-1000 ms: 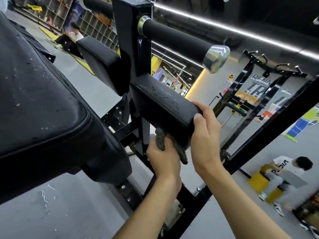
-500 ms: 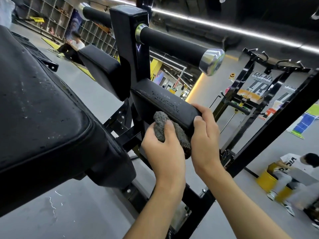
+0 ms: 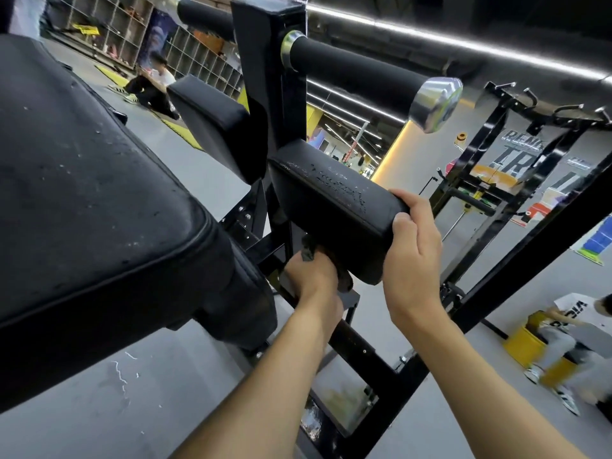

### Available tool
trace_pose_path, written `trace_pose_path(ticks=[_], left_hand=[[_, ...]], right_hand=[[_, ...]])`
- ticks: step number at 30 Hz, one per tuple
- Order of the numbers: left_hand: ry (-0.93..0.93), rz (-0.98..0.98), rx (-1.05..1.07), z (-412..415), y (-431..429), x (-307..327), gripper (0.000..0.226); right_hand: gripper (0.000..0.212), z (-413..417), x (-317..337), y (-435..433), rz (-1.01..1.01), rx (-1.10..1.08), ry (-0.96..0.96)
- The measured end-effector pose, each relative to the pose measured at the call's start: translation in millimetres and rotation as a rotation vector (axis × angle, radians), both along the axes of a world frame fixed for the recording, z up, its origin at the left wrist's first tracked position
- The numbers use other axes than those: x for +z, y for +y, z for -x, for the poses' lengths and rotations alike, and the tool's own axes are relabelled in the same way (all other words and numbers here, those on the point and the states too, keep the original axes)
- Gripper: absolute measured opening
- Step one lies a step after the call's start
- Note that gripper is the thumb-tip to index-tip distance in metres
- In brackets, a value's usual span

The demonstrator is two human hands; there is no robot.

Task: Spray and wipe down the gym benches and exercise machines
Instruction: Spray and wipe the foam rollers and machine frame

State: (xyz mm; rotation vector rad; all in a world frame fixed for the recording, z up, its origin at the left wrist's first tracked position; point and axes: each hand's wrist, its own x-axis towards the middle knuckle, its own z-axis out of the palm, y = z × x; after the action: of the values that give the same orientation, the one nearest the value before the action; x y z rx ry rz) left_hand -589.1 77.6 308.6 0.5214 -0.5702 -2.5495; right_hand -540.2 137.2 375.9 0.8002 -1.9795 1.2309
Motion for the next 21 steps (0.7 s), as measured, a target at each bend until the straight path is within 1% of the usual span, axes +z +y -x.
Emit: trace_pose_path(ticks=[1,5,7,9,12,14,17,19,21], left_hand=[[0.020,0.022,0.034,-7.4,-0.8,4.6,0.023],[0.131,0.192,0.297,-53.1,0.1,27.5,0.012],[0.167,0.277,0.378,-68.1,1.2,35.1,0.014],[0.161,0.306,0.430,-68.1,2.2,36.0,0.018],[0.125,0.296,0.525,-52.9,-0.5,32.5,0.015],[0.089,0.247,0.500,-35.8,-4.9,27.2,0.011],[-0.024,0.139,0.331,-2.1,-11.8,13.2,0.022],[-0.033,0.059,0.233,8.3,-14.2,8.4,0.022],[-0.016,0.066,0.257,3.6,-15.5,11.5,0.020]], right_hand=[[0.039,-0.3,-0.2,0.5,0.001,-0.002,0.000],[0.037,0.5,-0.9,-0.9,0.008,-0.003,0.008],[0.036,1.5,-1.5,-1.0,0.018,0.001,0.014],[0.035,2.6,-2.6,-1.3,0.023,0.006,0.017],[0.034,4.2,-3.6,-0.8,0.023,0.012,0.030],[0.035,4.1,-3.7,-1.2,0.024,0.009,0.042],[0.037,3.6,-4.3,-1.4,0.016,0.000,0.039],[0.036,2.2,-4.1,-1.1,0.008,0.000,0.032],[0.036,2.0,-3.7,-1.4,-0.005,-0.001,0.029]])
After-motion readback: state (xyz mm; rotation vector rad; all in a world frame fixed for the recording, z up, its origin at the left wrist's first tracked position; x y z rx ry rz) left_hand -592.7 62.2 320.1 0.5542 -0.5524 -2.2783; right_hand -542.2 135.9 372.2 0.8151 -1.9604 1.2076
